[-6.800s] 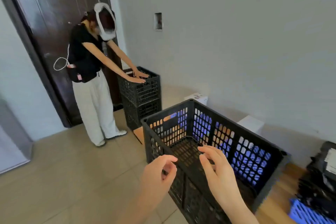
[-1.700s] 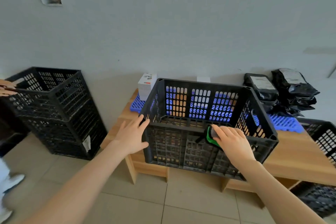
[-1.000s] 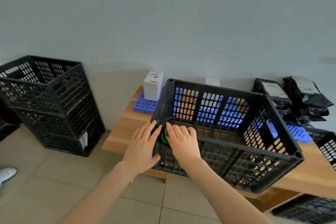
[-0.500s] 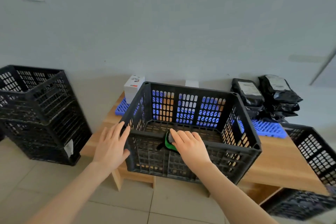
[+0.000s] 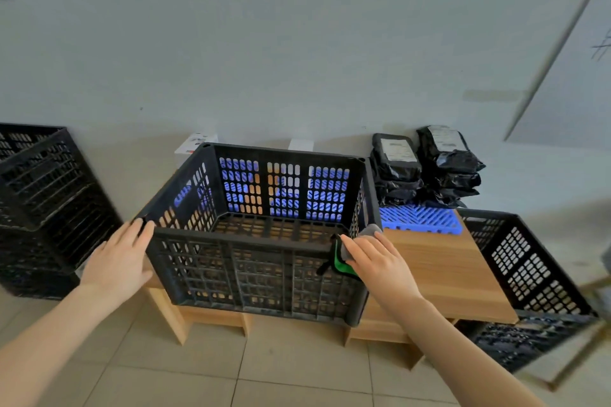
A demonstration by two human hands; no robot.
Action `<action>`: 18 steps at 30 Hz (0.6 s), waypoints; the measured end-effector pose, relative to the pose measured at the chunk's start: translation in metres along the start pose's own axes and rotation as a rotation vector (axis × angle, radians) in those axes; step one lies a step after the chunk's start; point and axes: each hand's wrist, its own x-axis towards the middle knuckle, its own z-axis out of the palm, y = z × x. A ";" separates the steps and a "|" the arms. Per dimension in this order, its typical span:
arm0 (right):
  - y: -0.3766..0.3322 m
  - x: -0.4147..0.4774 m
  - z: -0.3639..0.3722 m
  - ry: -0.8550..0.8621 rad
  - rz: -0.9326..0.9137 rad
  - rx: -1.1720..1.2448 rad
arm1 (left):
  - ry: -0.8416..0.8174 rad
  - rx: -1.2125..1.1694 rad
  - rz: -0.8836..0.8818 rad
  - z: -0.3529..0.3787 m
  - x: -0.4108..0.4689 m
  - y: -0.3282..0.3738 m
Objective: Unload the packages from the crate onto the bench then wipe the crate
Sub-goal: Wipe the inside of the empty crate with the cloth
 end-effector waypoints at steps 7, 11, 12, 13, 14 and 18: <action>-0.047 0.030 0.011 0.004 0.049 0.022 | -0.032 -0.068 -0.021 -0.005 -0.005 0.005; -0.092 0.066 0.025 0.021 -0.003 0.055 | -0.010 -0.053 -0.018 -0.001 -0.005 0.004; -0.101 0.072 0.025 0.020 -0.001 0.068 | -0.008 -0.049 -0.013 0.000 -0.005 0.003; -0.105 0.075 0.026 0.017 0.000 0.080 | -0.003 -0.048 -0.008 0.000 -0.004 0.001; -0.105 0.076 0.026 0.020 -0.010 0.085 | 0.005 -0.045 -0.002 0.001 -0.003 -0.002; -0.067 0.055 0.023 -0.005 -0.060 0.064 | 0.013 -0.027 0.019 0.004 -0.001 -0.008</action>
